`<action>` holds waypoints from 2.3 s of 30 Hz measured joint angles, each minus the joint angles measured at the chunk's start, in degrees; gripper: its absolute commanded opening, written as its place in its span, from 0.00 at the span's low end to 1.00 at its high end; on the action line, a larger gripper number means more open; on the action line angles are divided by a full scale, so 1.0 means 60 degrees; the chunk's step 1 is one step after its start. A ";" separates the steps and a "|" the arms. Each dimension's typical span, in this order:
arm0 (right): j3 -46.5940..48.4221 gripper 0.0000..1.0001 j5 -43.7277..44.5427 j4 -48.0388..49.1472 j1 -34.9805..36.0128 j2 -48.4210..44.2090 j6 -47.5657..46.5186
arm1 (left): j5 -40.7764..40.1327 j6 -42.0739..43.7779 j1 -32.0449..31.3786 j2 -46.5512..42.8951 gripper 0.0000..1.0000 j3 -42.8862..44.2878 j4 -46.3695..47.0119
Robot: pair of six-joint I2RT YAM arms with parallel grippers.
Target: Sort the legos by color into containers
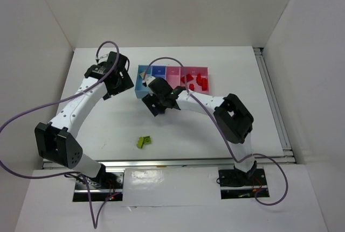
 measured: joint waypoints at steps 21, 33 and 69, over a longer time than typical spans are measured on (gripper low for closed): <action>0.0146 0.66 -0.0011 0.1140 -0.0033 0.1279 -0.0747 | 0.0044 -0.0011 0.1610 -0.0940 0.94 -0.0226 0.0270; -0.0900 0.36 -0.0743 0.1632 -0.0091 0.0634 -0.0076 | 0.0783 0.0364 0.2120 -0.0947 0.94 -0.0382 0.0634; 0.4324 0.69 0.2517 0.0630 -0.1271 0.2382 0.2036 | 0.2798 0.1800 0.2350 -0.2193 0.94 -0.1912 0.0969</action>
